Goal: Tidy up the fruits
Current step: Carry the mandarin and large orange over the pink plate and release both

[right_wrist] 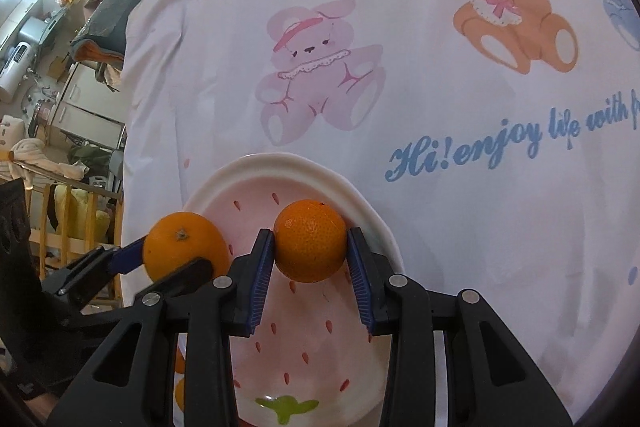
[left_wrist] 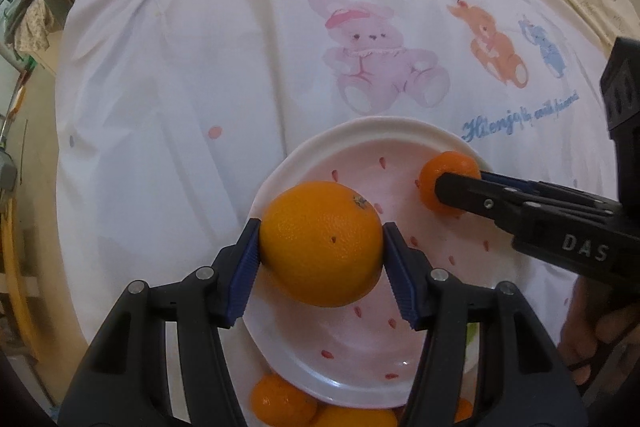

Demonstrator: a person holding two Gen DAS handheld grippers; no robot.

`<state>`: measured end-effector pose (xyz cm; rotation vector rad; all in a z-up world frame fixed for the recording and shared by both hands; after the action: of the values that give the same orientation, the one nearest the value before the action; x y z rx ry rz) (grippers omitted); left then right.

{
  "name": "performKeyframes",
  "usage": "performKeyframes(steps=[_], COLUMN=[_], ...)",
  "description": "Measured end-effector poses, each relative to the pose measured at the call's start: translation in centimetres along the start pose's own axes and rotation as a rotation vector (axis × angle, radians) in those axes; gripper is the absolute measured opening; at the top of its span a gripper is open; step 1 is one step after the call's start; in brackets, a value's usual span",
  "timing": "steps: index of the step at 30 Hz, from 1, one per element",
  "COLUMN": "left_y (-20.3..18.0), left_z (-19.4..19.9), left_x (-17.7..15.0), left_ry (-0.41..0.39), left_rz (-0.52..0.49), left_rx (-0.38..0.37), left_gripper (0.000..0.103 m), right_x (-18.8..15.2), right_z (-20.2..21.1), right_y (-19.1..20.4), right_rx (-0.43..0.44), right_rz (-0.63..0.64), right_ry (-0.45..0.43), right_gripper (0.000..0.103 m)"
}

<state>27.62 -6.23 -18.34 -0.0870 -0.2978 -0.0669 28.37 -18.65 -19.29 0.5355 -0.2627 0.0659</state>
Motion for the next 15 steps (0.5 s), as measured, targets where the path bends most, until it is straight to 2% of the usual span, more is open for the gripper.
performKeyframes(steps=[3, 15], left_y=[0.17, -0.33], left_z=[-0.4, -0.51], left_x=[0.13, -0.07], left_ry=[0.005, 0.001], left_rz=[0.01, -0.005], left_rx=[-0.002, -0.002], left_gripper=[0.055, 0.058], right_x=[0.04, 0.65], right_z=[-0.04, 0.67], right_y=[0.11, -0.61], right_rx=[-0.011, 0.057], right_rz=[-0.001, -0.068], right_ry=[0.005, -0.017], right_gripper=[0.039, 0.044])
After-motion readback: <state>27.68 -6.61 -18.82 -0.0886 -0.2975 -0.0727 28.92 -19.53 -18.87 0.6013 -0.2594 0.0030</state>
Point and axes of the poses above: each gripper's, at about its wrist camera, not at the fingertips, and z roughly against the way its jaws point, y to its left, x to its top, the point moved 7 cm from there along -z, roughly the way its jaws point, and after that the axes turned 3 degrees about z, right-handed, at the moved point
